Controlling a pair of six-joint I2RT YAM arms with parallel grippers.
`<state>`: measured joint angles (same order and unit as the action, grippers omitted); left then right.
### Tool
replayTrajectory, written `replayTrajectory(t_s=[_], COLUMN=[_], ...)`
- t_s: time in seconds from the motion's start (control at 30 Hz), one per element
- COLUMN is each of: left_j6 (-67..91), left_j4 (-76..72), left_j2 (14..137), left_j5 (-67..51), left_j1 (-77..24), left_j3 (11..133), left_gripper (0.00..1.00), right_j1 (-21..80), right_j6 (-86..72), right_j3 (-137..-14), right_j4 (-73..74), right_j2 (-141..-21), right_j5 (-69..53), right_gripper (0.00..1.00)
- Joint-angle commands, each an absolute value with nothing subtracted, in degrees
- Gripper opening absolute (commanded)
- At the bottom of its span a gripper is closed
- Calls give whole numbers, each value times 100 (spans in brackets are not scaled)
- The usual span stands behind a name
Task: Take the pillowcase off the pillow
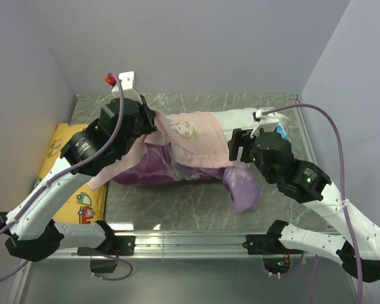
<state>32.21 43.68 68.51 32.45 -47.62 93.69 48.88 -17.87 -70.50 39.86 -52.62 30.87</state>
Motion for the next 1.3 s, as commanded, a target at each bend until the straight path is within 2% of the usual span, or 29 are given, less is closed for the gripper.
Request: replayTrajectory(t_s=[0.0, 0.13, 0.37, 0.53, 0.63, 0.7, 0.73, 0.77, 0.8, 0.83, 0.9, 1.03, 1.23, 1.27], left_j6=[2830, 2979, 3199, 3199, 3120, 3076, 3059, 3041, 2989, 2980, 2945, 2997, 3067, 3102], left_j4=[4043, 3657, 3015, 2681, 2418, 2268, 2233, 2180, 2145, 2127, 2004, 1671, 1537, 1625], left_j2=[7144, 7549, 8270, 8674, 8728, 8675, 8614, 8596, 8543, 8526, 8508, 8604, 8912, 8912], left_j5=[3868, 2544, 1540, 1161, 713, 546, 475, 414, 361, 265, 168, -149, -299, -203], left_j1=[-4606, -3712, -2892, -2874, -2883, -2918, -2953, -2971, -2971, -2979, -2988, -3067, -3357, -3357], left_j3=[10081, 9547, 8290, 8112, 8156, 8174, 8191, 8261, 8297, 8349, 8376, 8332, 8595, 8691], left_gripper=[1, 0, 0, 9, 24, 38, 44, 51, 55, 57, 62, 61, 61, 65], right_j1=[4922, 4861, 4149, 4131, 4079, 4026, 4008, 4017, 4008, 4008, 4104, 4614, 4693, 4685], right_j6=[-1766, -1793, -2188, -2206, -2232, -2232, -2241, -2293, -2337, -2399, -2645, -3023, -3322, -3340], right_j3=[-7137, -6575, -5617, -5116, -4966, -5018, -5071, -5289, -5439, -5588, -5984, -6652, -7172, -7189], right_j4=[3956, 3437, 2427, 1855, 1574, 1460, 1476, 1520, 1738, 1836, 1881, 1750, 1416, 1424], right_j2=[-5414, -5816, -6372, -6469, -6399, -6451, -6538, -6591, -6635, -6671, -6584, -6407, -6890, -6943], right_j5=[3401, 3673, 2576, 2066, 1690, 1364, 1258, 1065, 916, 714, -135, -755, -793, -661], right_gripper=[83, 93, 93, 95, 93, 80, 49, 26, 10, 0, 0, 0, 0, 0])
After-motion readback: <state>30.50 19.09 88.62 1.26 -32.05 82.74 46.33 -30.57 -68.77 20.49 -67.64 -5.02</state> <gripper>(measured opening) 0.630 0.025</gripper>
